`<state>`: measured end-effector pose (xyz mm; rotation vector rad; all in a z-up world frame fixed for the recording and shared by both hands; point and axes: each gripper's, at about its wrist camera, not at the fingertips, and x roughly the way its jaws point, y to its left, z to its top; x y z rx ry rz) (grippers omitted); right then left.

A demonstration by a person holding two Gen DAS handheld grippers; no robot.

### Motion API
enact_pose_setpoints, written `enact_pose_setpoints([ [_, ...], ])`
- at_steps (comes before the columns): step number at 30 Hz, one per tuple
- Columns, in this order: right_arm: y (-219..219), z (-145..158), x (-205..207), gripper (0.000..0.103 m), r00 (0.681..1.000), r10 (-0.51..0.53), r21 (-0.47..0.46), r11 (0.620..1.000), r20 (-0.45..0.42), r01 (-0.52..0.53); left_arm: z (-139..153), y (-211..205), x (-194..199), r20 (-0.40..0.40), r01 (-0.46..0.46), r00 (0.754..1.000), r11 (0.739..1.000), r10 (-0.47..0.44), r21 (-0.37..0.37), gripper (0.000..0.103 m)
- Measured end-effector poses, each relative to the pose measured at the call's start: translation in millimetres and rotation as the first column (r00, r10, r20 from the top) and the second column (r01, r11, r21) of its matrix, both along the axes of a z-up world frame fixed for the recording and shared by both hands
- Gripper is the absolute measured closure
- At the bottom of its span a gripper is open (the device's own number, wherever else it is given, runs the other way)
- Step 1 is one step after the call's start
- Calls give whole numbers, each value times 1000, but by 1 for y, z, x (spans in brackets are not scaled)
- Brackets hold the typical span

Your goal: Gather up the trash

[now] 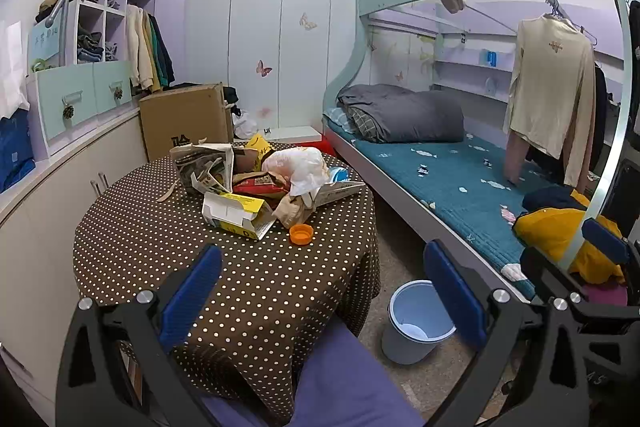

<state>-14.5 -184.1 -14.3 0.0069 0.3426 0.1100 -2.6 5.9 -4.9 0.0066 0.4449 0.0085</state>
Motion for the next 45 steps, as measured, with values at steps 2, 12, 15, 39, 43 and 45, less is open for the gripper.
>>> enact_pose_setpoints([
  [2,1,-1,0,6,1000,1,1,1000,-1,-1,1,0,-1,0,-2,1000,1000,2,-1,4],
  [12,-3,-2,-1,6,1000,2,0,1000,-7,-2,1,3,0,-4,-3,1000,1000,3,-4,4],
  [15,-3,-2,-1,6,1000,2,1,1000,-8,-2,1,3,-1,-2,-4,1000,1000,4,-5,4],
  [39,-4,-6,4,6,999,18,18,1000,-36,-17,-3,6,5,-31,-10,999,1000,9,-6,4],
  [43,-4,-6,5,6,999,18,19,1000,-39,-18,-3,5,5,-33,-9,999,1000,9,-6,4],
  [45,-4,-6,6,6,999,18,20,1000,-41,-18,-4,4,6,-35,-11,999,1000,11,-4,4],
])
